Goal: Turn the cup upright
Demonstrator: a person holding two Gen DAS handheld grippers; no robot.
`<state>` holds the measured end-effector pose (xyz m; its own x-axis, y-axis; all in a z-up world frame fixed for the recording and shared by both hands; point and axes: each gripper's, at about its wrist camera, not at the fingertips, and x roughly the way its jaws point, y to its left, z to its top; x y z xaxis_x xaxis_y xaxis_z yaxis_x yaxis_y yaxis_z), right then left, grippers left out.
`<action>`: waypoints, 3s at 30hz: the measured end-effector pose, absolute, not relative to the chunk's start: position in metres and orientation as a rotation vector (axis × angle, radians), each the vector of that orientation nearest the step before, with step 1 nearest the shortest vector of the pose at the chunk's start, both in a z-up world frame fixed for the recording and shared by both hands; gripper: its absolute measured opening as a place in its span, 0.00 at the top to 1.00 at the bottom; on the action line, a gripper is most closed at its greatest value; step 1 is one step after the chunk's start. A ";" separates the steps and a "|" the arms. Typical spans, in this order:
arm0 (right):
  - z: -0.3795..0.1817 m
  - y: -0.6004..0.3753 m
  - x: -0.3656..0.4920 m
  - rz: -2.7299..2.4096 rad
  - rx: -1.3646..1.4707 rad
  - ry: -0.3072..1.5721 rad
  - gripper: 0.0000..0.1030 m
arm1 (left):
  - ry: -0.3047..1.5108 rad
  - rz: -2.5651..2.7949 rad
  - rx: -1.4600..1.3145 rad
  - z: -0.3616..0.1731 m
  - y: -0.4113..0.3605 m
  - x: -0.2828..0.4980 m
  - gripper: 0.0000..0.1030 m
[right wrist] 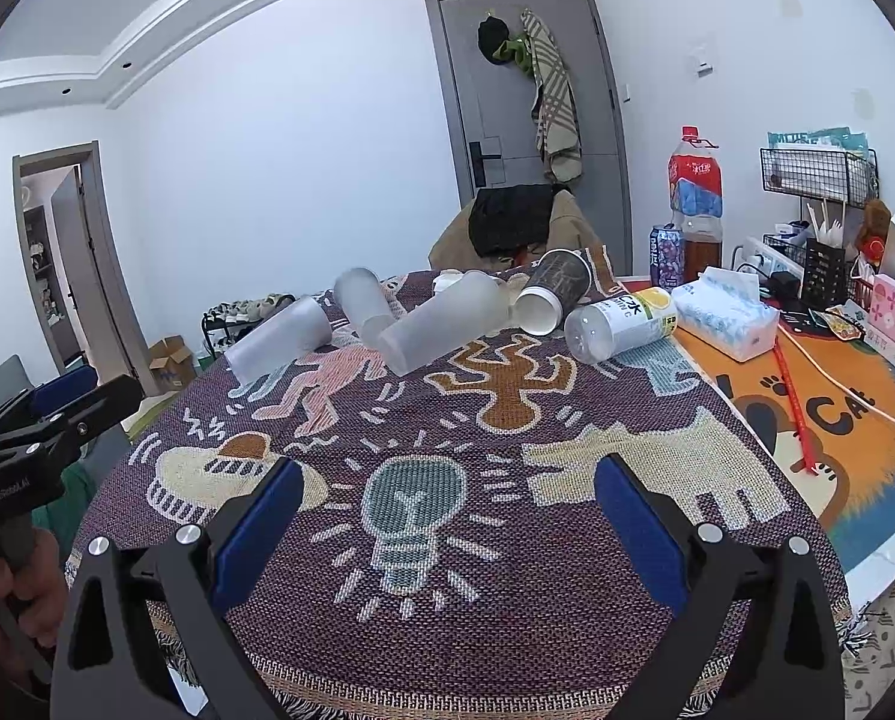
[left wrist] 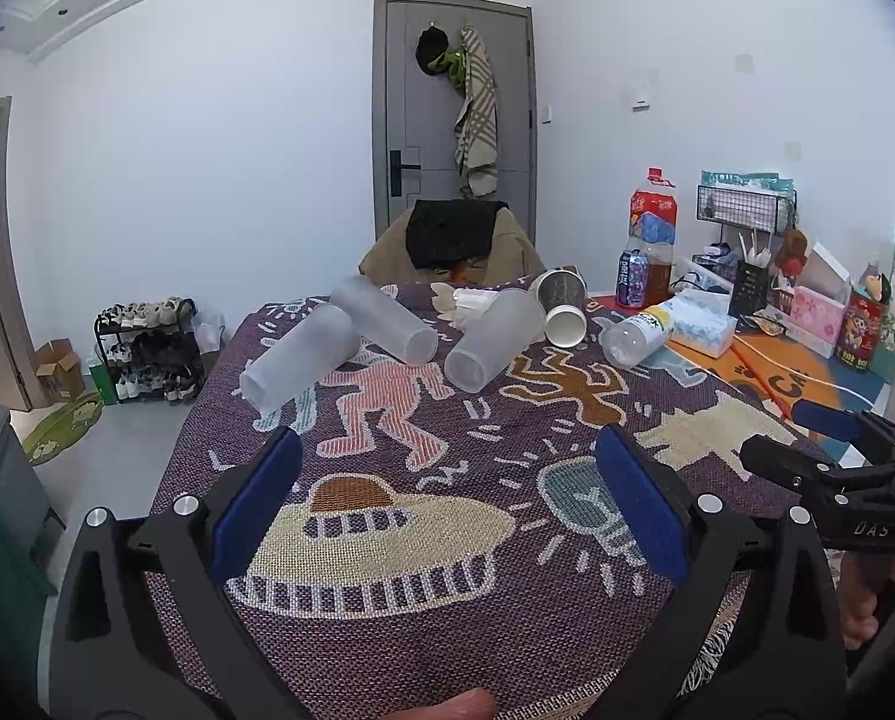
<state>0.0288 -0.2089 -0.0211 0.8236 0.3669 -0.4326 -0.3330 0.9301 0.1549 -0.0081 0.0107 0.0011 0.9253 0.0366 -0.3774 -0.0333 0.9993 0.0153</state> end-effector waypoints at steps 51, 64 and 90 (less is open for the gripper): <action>-0.045 -0.179 0.156 0.435 0.250 0.629 0.07 | 0.671 0.119 0.505 -0.011 0.098 0.162 0.05; -0.057 -0.183 0.193 0.366 0.296 0.678 0.07 | 0.825 0.117 0.537 -0.045 0.122 0.252 0.06; -0.078 -0.207 0.211 0.278 0.383 0.707 0.07 | 0.936 0.103 0.477 -0.065 0.131 0.290 0.36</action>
